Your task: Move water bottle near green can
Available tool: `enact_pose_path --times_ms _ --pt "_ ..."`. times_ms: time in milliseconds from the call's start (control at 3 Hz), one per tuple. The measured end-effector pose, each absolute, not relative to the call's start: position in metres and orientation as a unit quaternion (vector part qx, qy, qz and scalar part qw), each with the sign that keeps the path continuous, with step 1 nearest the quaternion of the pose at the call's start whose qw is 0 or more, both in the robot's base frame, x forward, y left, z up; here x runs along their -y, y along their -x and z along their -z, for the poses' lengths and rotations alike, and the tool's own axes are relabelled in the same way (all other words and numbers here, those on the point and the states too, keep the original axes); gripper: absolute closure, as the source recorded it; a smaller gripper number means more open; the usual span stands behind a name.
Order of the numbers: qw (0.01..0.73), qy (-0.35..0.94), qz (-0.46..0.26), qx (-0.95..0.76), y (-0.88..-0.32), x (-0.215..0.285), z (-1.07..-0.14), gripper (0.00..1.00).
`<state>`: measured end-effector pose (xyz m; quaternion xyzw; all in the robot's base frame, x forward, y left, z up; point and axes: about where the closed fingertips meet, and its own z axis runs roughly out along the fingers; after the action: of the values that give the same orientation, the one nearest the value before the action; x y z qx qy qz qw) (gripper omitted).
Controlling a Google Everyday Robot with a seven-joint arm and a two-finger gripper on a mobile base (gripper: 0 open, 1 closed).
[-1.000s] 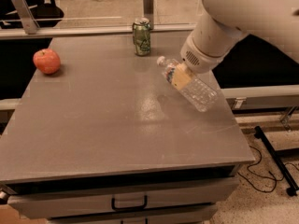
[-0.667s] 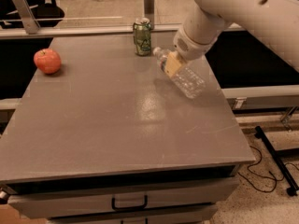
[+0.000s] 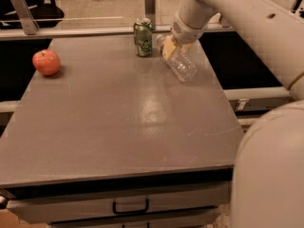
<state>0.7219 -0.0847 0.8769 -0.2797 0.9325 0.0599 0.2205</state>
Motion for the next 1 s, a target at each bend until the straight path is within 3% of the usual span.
enact_pose_path --times_ms 333,1000 --pt "0.222 0.256 -0.063 -0.939 -0.747 0.088 -0.875 1.0" --pt "0.22 0.259 -0.092 -0.936 -0.766 0.07 -0.877 0.59"
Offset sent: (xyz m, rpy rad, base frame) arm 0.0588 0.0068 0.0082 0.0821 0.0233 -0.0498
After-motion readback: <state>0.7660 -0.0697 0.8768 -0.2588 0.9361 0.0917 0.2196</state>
